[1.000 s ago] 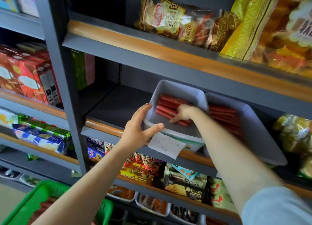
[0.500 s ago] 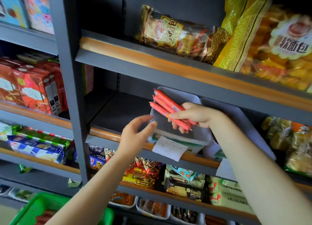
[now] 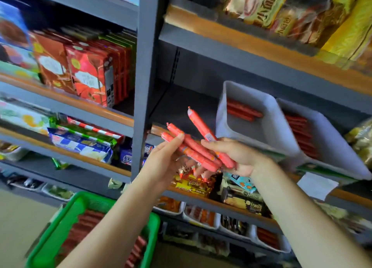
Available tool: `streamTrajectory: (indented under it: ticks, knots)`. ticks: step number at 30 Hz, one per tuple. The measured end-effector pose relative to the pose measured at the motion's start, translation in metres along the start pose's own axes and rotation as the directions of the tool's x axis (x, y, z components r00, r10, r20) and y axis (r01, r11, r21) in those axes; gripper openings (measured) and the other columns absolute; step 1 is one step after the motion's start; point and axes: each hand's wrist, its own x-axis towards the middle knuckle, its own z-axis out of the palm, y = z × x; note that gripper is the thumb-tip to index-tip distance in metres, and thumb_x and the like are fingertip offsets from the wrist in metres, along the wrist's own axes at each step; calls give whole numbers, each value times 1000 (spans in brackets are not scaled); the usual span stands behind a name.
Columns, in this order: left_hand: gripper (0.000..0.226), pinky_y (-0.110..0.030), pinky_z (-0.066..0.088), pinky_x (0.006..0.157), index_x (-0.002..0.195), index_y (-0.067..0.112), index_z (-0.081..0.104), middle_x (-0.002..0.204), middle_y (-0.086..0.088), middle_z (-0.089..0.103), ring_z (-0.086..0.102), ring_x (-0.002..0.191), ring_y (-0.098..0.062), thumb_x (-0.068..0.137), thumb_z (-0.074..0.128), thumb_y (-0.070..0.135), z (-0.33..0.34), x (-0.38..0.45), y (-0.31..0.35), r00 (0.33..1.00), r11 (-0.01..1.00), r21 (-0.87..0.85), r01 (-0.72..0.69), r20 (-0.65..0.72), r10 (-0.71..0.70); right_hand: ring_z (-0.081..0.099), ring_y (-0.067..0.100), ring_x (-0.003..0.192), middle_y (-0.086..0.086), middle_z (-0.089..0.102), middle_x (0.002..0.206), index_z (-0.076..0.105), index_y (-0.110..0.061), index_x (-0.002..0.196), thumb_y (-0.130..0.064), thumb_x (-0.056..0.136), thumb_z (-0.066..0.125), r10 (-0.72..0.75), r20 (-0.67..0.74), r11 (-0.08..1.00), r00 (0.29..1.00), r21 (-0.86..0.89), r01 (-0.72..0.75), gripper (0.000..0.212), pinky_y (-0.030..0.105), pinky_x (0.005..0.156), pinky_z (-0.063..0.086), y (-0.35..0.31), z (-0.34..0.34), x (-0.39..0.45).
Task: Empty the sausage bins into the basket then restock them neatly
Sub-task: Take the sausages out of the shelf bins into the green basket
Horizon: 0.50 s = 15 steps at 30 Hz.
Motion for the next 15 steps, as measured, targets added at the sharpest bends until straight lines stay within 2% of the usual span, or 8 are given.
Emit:
streamTrajectory:
  ticks: [3, 5, 8, 11, 15]
  knots:
    - [25, -32, 50, 76, 85, 9, 65, 70, -5, 60, 60, 70, -20, 85, 69, 33, -34, -6, 6, 999, 1000, -27, 3, -48, -4, 70, 38, 94, 24, 69, 111, 67, -1, 110, -34, 91, 54, 62, 14, 995, 998, 83, -63, 40, 41, 81, 59, 13, 13, 25]
    - [23, -29, 52, 75, 83, 8, 67, 66, -3, 63, 63, 69, -17, 85, 66, 31, -54, -10, 10, 997, 1000, -28, 2, -83, -5, 69, 34, 96, 22, 70, 109, 72, -4, 107, -32, 88, 60, 70, -8, 994, 997, 81, -69, 36, 44, 88, 56, 20, 24, 41]
    - [23, -25, 54, 70, 68, 12, 71, 68, -5, 66, 64, 67, -16, 83, 66, 29, -84, -16, 11, 994, 1000, 25, 13, -112, -10, 71, 27, 86, 17, 72, 101, 65, -3, 115, -23, 85, 62, 64, -30, 997, 998, 37, -63, 35, 45, 80, 58, 32, 46, 65]
    - [23, -25, 55, 65, 70, 9, 68, 69, -9, 62, 60, 64, -18, 83, 69, 27, -116, -21, 4, 979, 999, 22, 47, -201, -42, 70, 29, 77, 15, 72, 93, 61, -4, 112, -18, 87, 62, 114, -33, 993, 993, 11, -114, 29, 42, 71, 60, 47, 70, 93]
    - [21, -18, 53, 56, 72, 13, 69, 65, -4, 59, 57, 60, -13, 92, 64, 17, -160, -31, -18, 938, 988, -28, 151, -311, -152, 71, 26, 71, 13, 73, 87, 63, -7, 103, -19, 91, 62, 199, -49, 979, 979, -30, -200, 17, 35, 63, 61, 79, 89, 130]
